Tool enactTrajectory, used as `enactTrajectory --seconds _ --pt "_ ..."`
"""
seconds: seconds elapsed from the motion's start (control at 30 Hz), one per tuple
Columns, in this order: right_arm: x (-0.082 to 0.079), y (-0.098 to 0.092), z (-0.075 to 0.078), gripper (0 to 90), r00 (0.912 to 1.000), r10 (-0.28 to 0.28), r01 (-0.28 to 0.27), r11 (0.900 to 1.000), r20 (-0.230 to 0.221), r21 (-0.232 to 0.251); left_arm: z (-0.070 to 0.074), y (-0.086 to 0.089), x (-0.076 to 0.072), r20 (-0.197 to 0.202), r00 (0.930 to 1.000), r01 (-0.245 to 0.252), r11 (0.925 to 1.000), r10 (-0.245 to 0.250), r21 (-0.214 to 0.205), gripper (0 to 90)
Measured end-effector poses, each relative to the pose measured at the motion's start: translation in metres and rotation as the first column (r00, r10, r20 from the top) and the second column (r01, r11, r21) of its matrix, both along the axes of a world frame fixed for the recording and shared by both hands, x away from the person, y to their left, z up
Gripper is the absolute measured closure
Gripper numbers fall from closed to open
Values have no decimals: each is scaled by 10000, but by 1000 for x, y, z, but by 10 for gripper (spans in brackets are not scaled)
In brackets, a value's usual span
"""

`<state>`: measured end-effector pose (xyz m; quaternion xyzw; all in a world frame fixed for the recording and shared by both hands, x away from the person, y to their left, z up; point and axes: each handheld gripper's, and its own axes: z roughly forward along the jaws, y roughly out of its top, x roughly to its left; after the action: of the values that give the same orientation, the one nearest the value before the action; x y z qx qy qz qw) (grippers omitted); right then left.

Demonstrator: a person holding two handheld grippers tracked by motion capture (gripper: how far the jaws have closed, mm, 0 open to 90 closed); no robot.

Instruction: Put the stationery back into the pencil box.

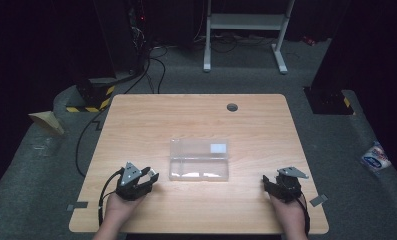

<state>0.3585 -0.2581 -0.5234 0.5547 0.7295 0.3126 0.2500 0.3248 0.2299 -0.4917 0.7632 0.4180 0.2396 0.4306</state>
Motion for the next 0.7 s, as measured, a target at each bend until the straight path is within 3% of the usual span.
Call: enactTrajectory --seconds 0.23,0.33,0.5,0.6,0.7 --pt "0 0 0 349 10000 -5 5 10000 9 0 2 -11 4 115 9993 361 9992 -363 175 556" --pt "0 0 0 349 10000 -26 26 10000 0 11 2 -15 10 103 9984 558 9975 -562 428 556" --pt "0 0 0 350 10000 -37 37 10000 -30 39 4 -22 20 2 9977 677 9965 -677 483 556" --pt "0 0 0 351 10000 -37 37 10000 -29 39 5 -24 23 -14 9984 574 9983 -574 121 555" --pt "1 0 0 354 10000 -20 20 10000 -10 11 6 -28 25 50 9986 533 9986 -533 50 555"
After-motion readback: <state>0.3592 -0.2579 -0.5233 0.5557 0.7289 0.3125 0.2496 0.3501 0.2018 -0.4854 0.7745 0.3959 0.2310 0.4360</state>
